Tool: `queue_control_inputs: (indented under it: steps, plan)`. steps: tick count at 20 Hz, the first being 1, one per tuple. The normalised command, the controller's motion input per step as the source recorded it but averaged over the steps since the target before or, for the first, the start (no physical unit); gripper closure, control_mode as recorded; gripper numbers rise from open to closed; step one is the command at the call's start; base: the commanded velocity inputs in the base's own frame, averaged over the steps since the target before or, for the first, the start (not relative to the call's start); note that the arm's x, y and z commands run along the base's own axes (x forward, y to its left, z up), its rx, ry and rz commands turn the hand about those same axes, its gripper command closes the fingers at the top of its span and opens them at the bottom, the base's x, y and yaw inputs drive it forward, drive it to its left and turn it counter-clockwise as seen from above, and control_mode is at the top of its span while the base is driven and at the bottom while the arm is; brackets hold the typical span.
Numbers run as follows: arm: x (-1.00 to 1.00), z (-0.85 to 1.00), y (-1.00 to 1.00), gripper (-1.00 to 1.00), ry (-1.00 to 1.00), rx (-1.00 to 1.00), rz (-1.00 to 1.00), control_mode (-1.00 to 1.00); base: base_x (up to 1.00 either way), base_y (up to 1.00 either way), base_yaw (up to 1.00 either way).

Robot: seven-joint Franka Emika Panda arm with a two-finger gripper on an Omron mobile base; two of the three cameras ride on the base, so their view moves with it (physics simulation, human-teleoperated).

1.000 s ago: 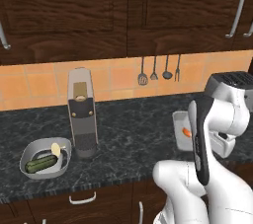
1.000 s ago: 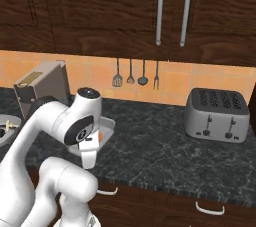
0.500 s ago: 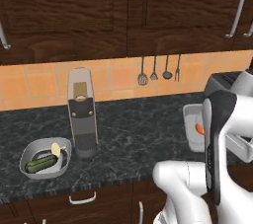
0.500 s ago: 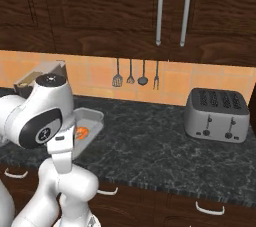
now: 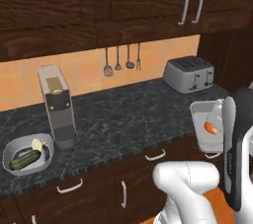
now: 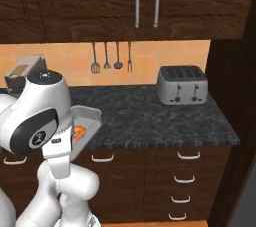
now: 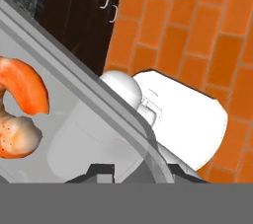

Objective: Take the meat container that has the shrimp and place it on the second highest rack of the freezer. Then take the vegetable container that has the cucumber and mushroom and place it on the highest rack of the freezer.

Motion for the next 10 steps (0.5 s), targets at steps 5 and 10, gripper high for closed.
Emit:
queue_control_inputs:
  steps: [5, 10]
  plan:
    - [0.00, 0.00, 0.00, 1.00, 0.00, 0.00, 0.00, 1.00, -0.79, 0.43, -0.65]
    - [0.00, 0.00, 0.00, 1.00, 0.00, 0.00, 0.00, 1.00, -0.83, 0.00, -0.71]
